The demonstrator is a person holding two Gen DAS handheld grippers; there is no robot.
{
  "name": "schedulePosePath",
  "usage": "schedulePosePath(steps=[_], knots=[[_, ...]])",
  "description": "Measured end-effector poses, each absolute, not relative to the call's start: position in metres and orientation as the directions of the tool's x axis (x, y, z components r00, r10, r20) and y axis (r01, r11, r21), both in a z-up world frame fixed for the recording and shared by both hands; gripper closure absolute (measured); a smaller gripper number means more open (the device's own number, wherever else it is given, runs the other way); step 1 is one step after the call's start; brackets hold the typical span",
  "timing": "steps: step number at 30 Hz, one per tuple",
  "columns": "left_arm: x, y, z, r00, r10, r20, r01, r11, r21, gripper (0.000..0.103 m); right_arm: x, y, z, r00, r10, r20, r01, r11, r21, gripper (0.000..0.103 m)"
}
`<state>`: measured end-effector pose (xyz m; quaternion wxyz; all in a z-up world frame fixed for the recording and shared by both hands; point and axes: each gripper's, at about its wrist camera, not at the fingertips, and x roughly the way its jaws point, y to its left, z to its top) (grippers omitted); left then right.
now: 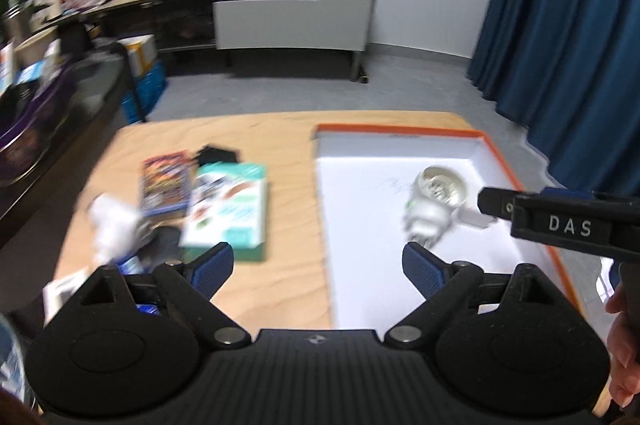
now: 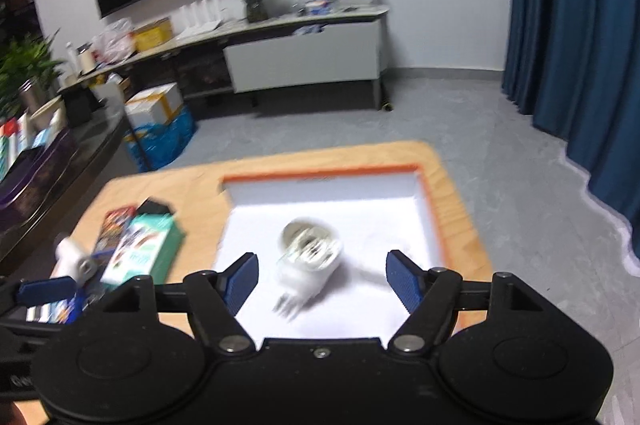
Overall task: Organize rigid objects
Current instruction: 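Open both tools to release the diffuser and charger in the box, then withdraw, then move the left tool to the clear glass bottle while the right tool approaches the blue tin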
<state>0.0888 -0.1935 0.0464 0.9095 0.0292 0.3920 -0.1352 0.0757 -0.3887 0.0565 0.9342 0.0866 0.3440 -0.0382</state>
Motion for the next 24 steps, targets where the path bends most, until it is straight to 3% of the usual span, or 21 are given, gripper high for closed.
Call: schedulePosePath(steps=[15,24], knots=[[0.038,-0.065,0.013,0.649,0.023,-0.761,-0.103,0.993,-0.058,0.008,0.05,-0.276,0.034,0.711,0.178,-0.68,-0.096,0.983,0.157,0.018],[0.043,-0.054,-0.01,0.62,0.032,-0.784,-0.139,0.988,-0.069,0.008,0.049,-0.245,0.032,0.691,0.236,-0.683,-0.193,0.971,0.141,0.018]])
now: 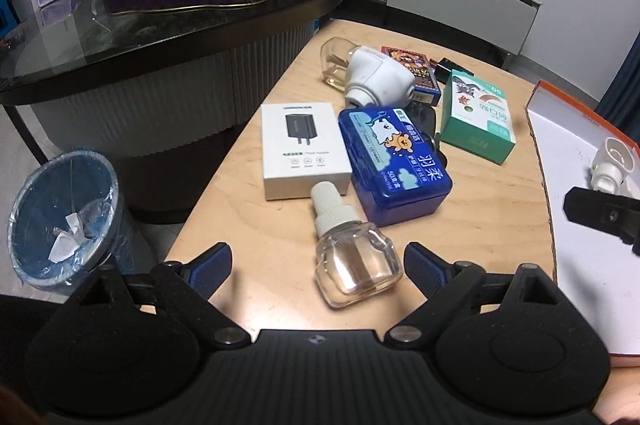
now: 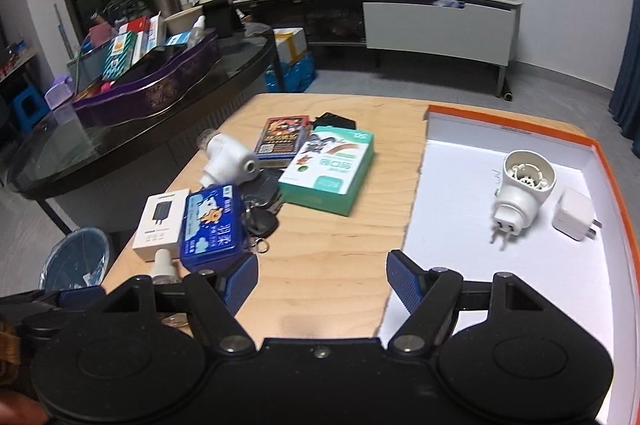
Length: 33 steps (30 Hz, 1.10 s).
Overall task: Organize rigid objects
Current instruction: 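Move the left tool to the clear glass bottle while the right tool approaches the blue tin, then close the left tool on the glass bottle while the right tool closes on the blue tin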
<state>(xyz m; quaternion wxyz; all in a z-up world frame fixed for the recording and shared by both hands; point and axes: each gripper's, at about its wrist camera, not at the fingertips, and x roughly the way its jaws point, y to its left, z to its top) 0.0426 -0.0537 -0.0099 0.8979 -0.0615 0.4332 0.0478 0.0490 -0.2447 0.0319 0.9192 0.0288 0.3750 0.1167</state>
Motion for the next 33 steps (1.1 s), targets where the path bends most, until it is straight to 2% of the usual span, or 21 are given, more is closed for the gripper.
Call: schedulePosePath(steps=[4,7,8,9,10,12,18,31,32,33], knots=[[0.046,-0.053,-0.02,0.617,0.035,-0.786,-0.141,0.988,-0.066,0.01,0.054,-0.237,0.028,0.681,0.238,-0.693,-0.203,0.97,0.134,0.018],[0.046,-0.052,-0.027,0.617,0.03,-0.786,-0.127,0.99,-0.061,0.029,0.058,-0.231,0.025,0.669,0.251,-0.7,-0.219,0.966,0.137,0.018],[0.044,-0.052,-0.027,0.623,0.027,-0.782,-0.113,0.992,-0.055,0.042,0.06,-0.228,0.024,0.665,0.258,-0.701,-0.229,0.964,0.138,0.018],[0.042,-0.051,-0.026,0.629,0.021,-0.777,-0.101,0.993,-0.054,0.051,0.062,-0.225,0.023,0.66,0.265,-0.703,-0.24,0.961,0.137,0.018],[0.041,-0.048,-0.024,0.632,0.015,-0.775,-0.096,0.994,-0.06,0.053,0.063,-0.221,0.021,0.654,0.273,-0.705,-0.252,0.958,0.137,0.018],[0.037,-0.04,-0.023,0.629,-0.009,-0.778,-0.1,0.991,-0.092,0.053,0.068,-0.212,0.019,0.641,0.293,-0.709,-0.282,0.949,0.137,0.018],[0.022,-0.028,-0.014,0.643,0.005,-0.766,-0.101,0.992,-0.078,0.053,0.088,-0.173,0.006,0.577,0.352,-0.737,-0.388,0.912,0.131,0.018],[0.021,-0.009,-0.014,0.647,-0.009,-0.763,-0.119,0.987,-0.112,0.053,0.134,-0.124,-0.024,0.504,0.312,-0.805,-0.435,0.897,0.075,0.017],[0.022,-0.01,-0.014,0.648,-0.01,-0.762,-0.118,0.987,-0.114,0.053,0.135,-0.123,-0.024,0.51,0.311,-0.802,-0.435,0.898,0.072,0.018],[0.022,-0.01,-0.014,0.649,-0.011,-0.761,-0.116,0.987,-0.113,0.053,0.135,-0.123,-0.024,0.519,0.306,-0.798,-0.433,0.899,0.063,0.028]])
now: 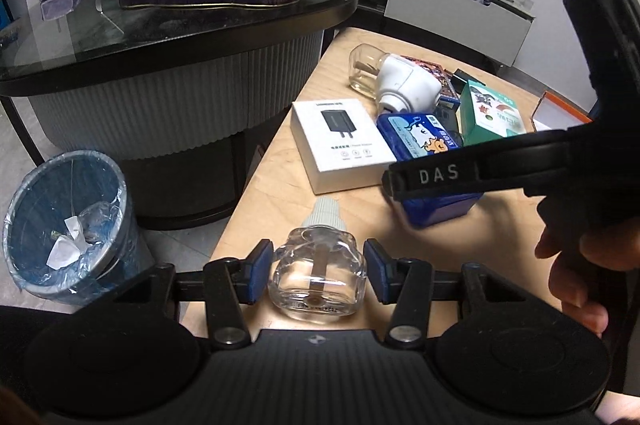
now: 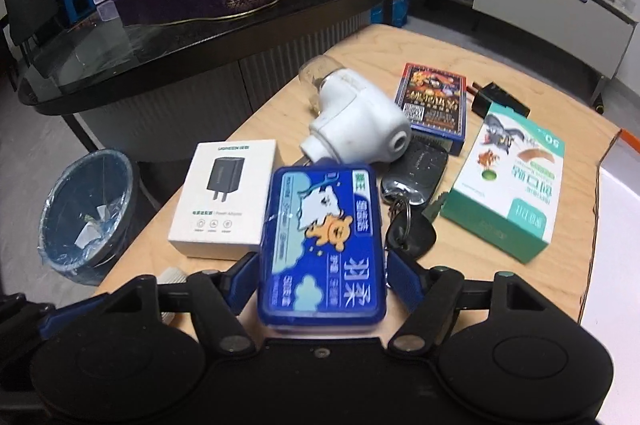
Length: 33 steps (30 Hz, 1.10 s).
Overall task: Organize rigid objects
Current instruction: 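Close the left tool on the glass bottle while the right tool closes on the blue tin, then carry the glass bottle with the left tool while the right tool carries the blue tin to the box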
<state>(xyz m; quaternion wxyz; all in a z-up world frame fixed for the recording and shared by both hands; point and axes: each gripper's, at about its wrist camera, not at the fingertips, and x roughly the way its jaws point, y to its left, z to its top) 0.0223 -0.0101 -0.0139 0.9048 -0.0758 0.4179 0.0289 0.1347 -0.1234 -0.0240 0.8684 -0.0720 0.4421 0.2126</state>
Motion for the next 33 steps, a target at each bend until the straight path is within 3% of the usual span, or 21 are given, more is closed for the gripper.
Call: schedulePosePath(steps=[14,20,25,33], knots=[[0.023,-0.024,-0.01,0.661,-0.043,-0.749,-0.071,0.99,-0.119,0.053,0.094,-0.171,-0.022,0.514,0.227,-0.827,-0.375,0.927,0.022,0.029],[0.022,-0.04,0.003,0.683,-0.066,-0.728,-0.016,0.994,-0.105,0.053,0.08,-0.186,-0.002,0.59,0.224,-0.775,-0.33,0.944,0.022,0.03],[0.029,-0.073,0.023,0.706,-0.141,-0.694,0.084,0.99,-0.116,0.053,0.059,-0.235,0.035,0.683,0.167,-0.711,-0.196,0.98,0.043,0.03],[0.052,-0.167,0.067,0.684,-0.338,-0.647,0.345,0.931,-0.122,0.053,0.017,-0.344,0.078,0.747,-0.051,-0.663,0.097,0.995,0.032,0.03]])
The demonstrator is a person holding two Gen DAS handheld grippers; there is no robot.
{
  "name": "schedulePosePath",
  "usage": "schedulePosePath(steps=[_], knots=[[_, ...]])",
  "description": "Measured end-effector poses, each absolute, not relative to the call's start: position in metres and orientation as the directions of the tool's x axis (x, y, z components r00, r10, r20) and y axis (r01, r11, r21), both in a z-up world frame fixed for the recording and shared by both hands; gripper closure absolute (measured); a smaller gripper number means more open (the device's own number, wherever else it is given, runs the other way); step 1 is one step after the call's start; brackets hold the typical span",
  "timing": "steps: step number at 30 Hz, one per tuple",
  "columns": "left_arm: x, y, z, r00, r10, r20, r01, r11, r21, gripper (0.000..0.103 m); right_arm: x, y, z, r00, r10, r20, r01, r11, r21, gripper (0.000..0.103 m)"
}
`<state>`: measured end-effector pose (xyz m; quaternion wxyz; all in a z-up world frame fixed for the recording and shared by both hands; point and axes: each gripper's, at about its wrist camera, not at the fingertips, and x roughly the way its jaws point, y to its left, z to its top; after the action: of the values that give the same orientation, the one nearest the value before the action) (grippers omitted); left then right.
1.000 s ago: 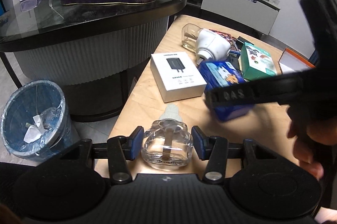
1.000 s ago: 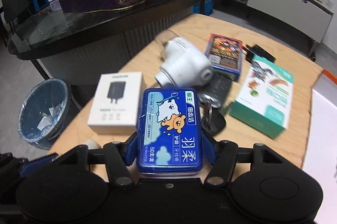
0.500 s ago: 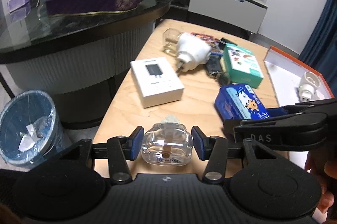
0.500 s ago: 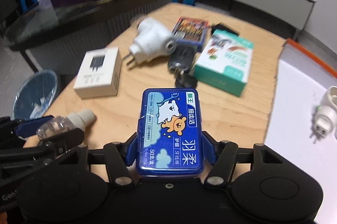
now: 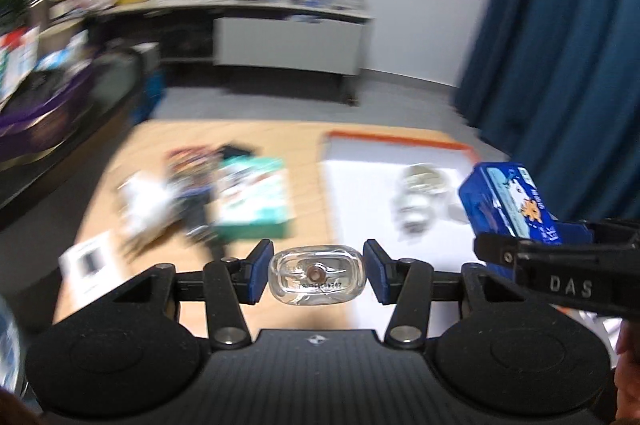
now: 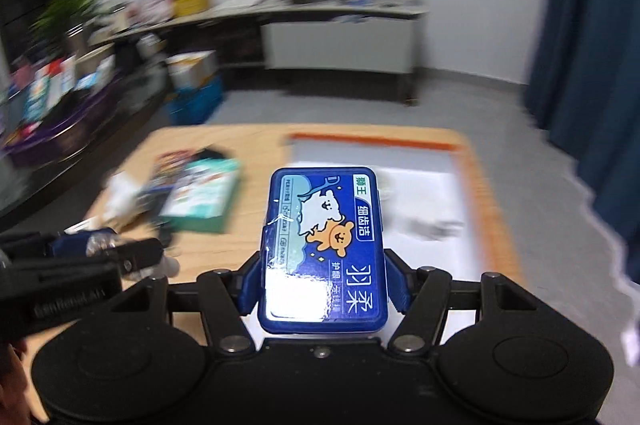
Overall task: Organize rigid objects
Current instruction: 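Carry the glass bottle with the left tool while the right tool carries the blue tin to the box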
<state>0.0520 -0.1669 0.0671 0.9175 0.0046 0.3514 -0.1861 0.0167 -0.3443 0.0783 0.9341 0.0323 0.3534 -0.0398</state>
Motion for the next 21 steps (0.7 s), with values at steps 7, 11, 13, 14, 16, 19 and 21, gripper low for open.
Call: schedulePosePath(steps=[7,11,13,14,16,19,21], knots=[[0.052,-0.233,0.084,0.685,-0.418,-0.597,0.448,0.888,-0.107,0.053,-0.013,-0.414,0.09,0.763,-0.137,-0.632,0.256,0.962,0.1,0.03],[0.043,-0.245,0.074,0.682,-0.409,-0.606,0.444,0.89,-0.101,0.053,-0.019,-0.42,0.084,0.774,-0.115,-0.623,0.234,0.966,0.112,0.03],[0.041,-0.245,0.072,0.688,-0.392,-0.611,0.434,0.897,-0.086,0.053,-0.016,-0.419,0.08,0.773,-0.099,-0.627,0.222,0.968,0.121,0.03],[0.039,-0.245,0.074,0.691,-0.386,-0.612,0.43,0.899,-0.081,0.053,-0.015,-0.419,0.078,0.772,-0.092,-0.629,0.218,0.968,0.125,0.03],[0.037,-0.243,0.075,0.689,-0.381,-0.617,0.419,0.904,-0.09,0.053,-0.014,-0.419,0.075,0.772,-0.078,-0.631,0.21,0.968,0.137,0.03],[0.038,-0.243,0.074,0.693,-0.357,-0.626,0.404,0.912,-0.072,0.053,-0.011,-0.416,0.07,0.77,-0.063,-0.634,0.201,0.968,0.148,0.03],[0.039,-0.241,0.073,0.69,-0.346,-0.636,0.393,0.917,-0.072,0.053,-0.011,-0.415,0.069,0.769,-0.062,-0.636,0.2,0.969,0.148,0.03]])
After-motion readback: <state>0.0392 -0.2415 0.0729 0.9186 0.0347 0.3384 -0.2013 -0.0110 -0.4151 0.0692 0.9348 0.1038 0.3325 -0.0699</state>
